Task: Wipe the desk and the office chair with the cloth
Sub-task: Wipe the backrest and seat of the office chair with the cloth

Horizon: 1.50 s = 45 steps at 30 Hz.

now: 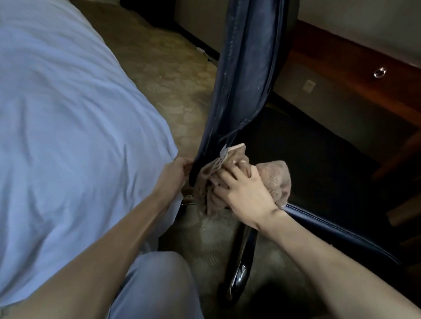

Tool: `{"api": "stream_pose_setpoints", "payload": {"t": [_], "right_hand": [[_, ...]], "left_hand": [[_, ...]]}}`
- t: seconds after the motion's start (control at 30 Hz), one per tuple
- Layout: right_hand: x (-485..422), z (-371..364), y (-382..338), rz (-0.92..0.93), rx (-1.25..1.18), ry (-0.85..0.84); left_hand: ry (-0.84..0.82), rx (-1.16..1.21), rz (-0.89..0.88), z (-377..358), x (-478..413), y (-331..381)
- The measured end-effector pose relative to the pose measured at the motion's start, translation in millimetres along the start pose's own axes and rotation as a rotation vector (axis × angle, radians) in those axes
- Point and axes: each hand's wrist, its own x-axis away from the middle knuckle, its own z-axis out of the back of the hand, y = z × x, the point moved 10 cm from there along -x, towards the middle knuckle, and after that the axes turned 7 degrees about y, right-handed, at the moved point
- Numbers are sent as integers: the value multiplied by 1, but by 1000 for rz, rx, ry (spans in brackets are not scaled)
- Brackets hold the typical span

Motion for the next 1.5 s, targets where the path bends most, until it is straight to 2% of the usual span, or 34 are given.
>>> {"api": "stream_pose_setpoints", "payload": {"t": [0.07,0.13,0.2,0.27,0.33,0.4,0.47,0.6,0.67,0.77,0.8,0.87,0.93,0.97,1.03,1.1,1.3,1.37,1.47,1.5], "right_hand": [[2,1,-15,183,81,-26],[1,5,-23,299,132,-26],[3,6,-22,278,155,-39],[5,-2,-22,178,166,-89],[8,-20,-30,98,185,-249],[1,-28,-43,92,254,-373],[-19,-22,-51,125,285,-432],[-47,8,-31,159,154,-505],[-43,32,-1,58,-25,-394],[-15,66,61,-340,-474,-115],[0,75,81,-518,-612,12],[36,93,119,-850,-923,385],[65,113,146,-1017,-1088,732],[71,125,155,-1045,-1081,845],[68,161,168,-1013,-952,979],[52,199,176,-903,-793,1077],[-5,305,198,-659,-600,1307],[-39,331,203,-553,-446,1233],[-94,315,189,-431,-400,880],[-98,300,181,-430,-372,823]], "left_hand": [[-17,-126,-54,0,3,4],[-17,-143,-193,-2,12,20],[12,-94,-320,-9,20,39],[12,-89,-365,-19,23,50],[12,-90,-325,-26,20,53],[1,-84,-266,-27,16,53],[-13,-87,-252,-23,18,55],[14,-141,-224,-9,25,58],[61,-102,-201,1,20,60],[96,-46,-160,9,16,72],[95,-42,-175,8,17,81],[87,-28,-236,3,20,104],[61,4,-294,-6,23,128],[48,11,-325,-10,25,140],[24,12,-378,-20,27,161],[11,32,-409,-29,30,180],[35,117,-439,-34,31,208],[58,124,-434,-33,26,209],[68,151,-400,-32,16,205],[57,160,-381,-32,14,202]]}}
